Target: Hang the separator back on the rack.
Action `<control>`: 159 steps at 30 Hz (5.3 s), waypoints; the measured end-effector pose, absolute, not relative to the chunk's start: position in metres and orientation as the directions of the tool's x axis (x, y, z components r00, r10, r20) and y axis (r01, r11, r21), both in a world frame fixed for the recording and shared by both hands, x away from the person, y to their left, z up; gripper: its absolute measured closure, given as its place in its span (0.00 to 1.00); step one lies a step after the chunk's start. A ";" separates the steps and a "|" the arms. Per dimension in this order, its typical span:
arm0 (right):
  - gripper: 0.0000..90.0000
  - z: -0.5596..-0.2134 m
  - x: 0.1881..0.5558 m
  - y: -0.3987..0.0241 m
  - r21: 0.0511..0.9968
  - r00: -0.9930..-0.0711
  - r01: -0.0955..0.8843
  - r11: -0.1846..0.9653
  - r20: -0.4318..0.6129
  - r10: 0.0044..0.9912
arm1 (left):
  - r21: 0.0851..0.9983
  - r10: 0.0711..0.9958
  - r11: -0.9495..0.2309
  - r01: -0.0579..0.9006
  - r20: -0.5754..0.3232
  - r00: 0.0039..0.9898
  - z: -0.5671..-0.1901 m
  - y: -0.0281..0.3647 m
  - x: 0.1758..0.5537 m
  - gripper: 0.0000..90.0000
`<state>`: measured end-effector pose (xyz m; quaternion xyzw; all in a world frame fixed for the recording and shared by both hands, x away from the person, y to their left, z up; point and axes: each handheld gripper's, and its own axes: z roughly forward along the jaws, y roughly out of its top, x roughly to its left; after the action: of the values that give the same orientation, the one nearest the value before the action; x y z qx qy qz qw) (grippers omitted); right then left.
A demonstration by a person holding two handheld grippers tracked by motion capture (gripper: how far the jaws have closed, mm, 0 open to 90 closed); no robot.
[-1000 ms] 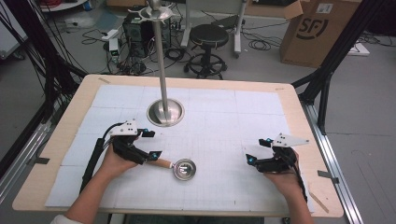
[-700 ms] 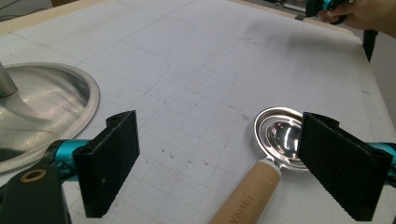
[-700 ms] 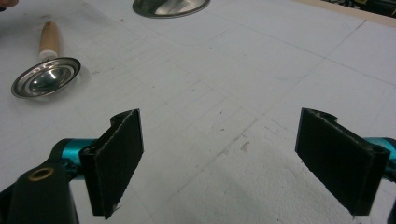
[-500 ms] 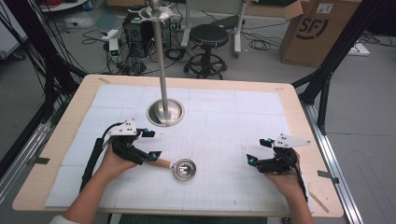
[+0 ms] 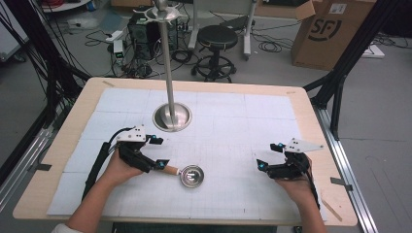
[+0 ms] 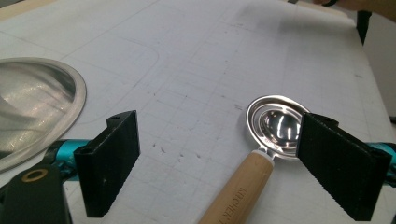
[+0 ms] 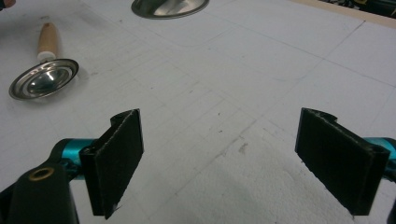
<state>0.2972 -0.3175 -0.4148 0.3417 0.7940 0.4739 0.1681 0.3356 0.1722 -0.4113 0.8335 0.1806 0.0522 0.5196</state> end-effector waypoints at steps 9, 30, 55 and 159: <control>0.15 -0.413 0.300 -0.318 0.869 -0.706 0.386 0.311 0.061 0.706 | 0.880 0.352 -0.422 0.219 -0.064 0.934 -0.402 0.174 0.333 0.15; 0.16 -0.416 0.303 -0.318 0.861 -0.704 0.397 0.320 0.062 0.708 | 0.755 0.243 -0.631 0.178 -0.026 0.970 -0.415 0.147 0.334 0.20; 0.16 -0.419 0.305 -0.314 0.850 -0.708 0.402 0.340 0.054 0.704 | 0.634 0.204 -0.751 0.185 -0.044 0.978 -0.430 0.137 0.333 0.57; 0.16 -0.416 0.309 -0.314 0.866 -0.712 0.389 0.315 0.065 0.699 | 0.670 0.138 -0.729 0.141 -0.059 0.989 -0.428 0.017 0.359 0.75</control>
<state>0.3089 -0.3137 -0.4160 0.3426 0.7942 0.4745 0.1635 0.3591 0.0170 -0.4281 0.9297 0.0750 -0.0024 0.3606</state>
